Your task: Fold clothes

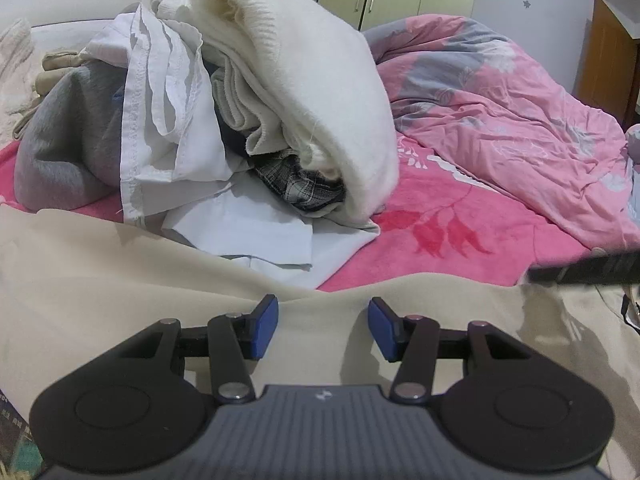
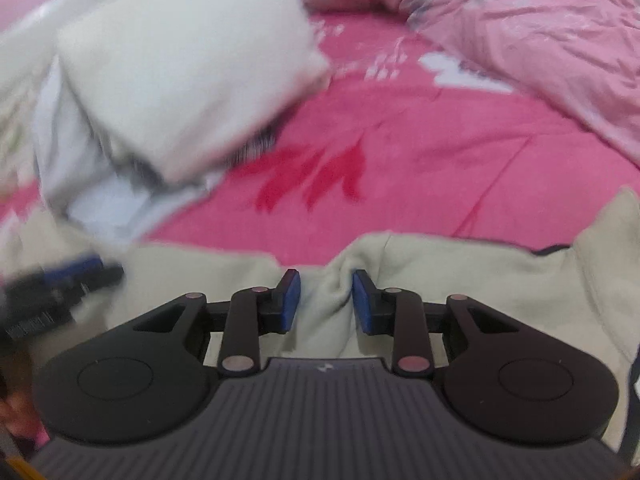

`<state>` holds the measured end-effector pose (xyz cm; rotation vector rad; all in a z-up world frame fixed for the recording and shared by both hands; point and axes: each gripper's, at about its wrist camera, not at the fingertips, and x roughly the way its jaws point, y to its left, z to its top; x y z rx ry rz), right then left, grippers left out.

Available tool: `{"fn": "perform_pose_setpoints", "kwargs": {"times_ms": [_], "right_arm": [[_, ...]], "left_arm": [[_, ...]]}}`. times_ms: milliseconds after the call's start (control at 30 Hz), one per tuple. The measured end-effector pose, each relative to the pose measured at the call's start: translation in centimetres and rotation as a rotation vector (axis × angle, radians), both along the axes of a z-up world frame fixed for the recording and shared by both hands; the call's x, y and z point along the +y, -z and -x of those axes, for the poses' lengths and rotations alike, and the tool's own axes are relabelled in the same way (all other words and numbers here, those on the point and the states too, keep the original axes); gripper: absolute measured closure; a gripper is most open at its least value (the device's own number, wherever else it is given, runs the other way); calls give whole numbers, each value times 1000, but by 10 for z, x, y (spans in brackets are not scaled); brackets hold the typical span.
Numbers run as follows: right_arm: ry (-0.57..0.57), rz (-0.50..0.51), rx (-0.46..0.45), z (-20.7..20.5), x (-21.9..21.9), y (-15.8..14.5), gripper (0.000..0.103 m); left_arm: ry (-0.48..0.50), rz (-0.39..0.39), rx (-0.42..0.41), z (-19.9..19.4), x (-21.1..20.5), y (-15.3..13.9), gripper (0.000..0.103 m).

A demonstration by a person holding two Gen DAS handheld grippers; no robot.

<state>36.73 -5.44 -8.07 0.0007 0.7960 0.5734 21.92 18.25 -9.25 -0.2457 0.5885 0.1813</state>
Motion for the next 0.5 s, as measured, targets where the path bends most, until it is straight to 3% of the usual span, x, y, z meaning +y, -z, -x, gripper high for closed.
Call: {"fn": "perform_pose_setpoints", "kwargs": {"times_ms": [100, 167, 233, 367, 433, 467, 500], "right_arm": [[11, -70, -55, -1, -16, -28, 72], [-69, -16, -78, -3, -10, -36, 65], [-175, 64, -95, -5, 2, -39, 52], [-356, 231, -112, -7, 37, -23, 51], [-392, 267, -74, -12, 53, -10, 52], [-410, 284, -54, -15, 61, -3, 54], [-413, 287, -15, -18, 66, 5, 66]], "left_arm": [[-3, -2, 3, 0, -1, 0, 51], [-3, -5, 4, 1, -1, 0, 51], [-4, 0, 4, 1, -1, 0, 51], [-5, 10, 2, 1, 0, 0, 51], [-5, 12, 2, 1, 0, 0, 51], [-5, 13, 3, 1, 1, 0, 51], [-6, 14, 2, 1, 0, 0, 51]]}}
